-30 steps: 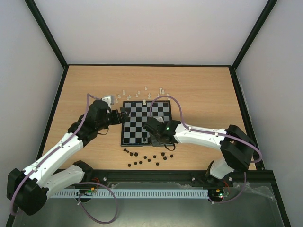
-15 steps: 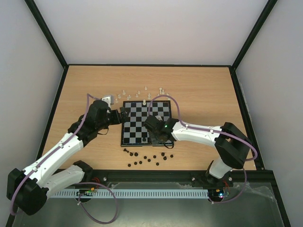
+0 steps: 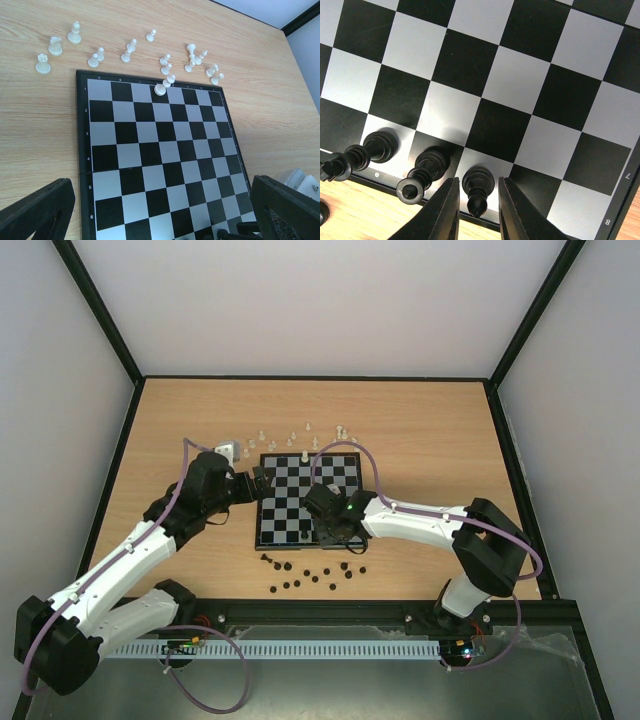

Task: Set up the chess pieces on the board
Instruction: Place the chess piece on the chessboard.

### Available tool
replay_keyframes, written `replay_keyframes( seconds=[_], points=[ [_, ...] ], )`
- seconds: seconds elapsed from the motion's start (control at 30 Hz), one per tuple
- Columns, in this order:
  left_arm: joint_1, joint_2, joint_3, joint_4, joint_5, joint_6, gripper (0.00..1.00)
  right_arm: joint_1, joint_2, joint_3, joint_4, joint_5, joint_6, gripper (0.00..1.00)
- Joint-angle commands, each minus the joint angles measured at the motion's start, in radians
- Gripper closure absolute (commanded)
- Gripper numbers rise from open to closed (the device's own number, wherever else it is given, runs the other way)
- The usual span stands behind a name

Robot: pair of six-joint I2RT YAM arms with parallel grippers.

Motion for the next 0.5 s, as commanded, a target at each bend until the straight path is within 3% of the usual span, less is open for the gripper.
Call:
replay_keyframes(
  seconds=[0.0, 0.27, 0.47],
  points=[
    [-0.003, -0.003, -0.010, -0.013, -0.007, -0.002, 0.01, -0.004, 0.009, 0.020, -0.031, 0.009, -0.005, 0.77],
    [-0.003, -0.017, 0.004, -0.072, 0.002, 0.004, 0.01, -0.004, -0.144, 0.020, -0.109, 0.042, 0.012, 0.70],
    [-0.002, -0.042, -0.018, -0.081, -0.007, -0.009, 0.01, 0.012, -0.262, -0.023, -0.094, -0.061, 0.000, 0.67]
  ],
)
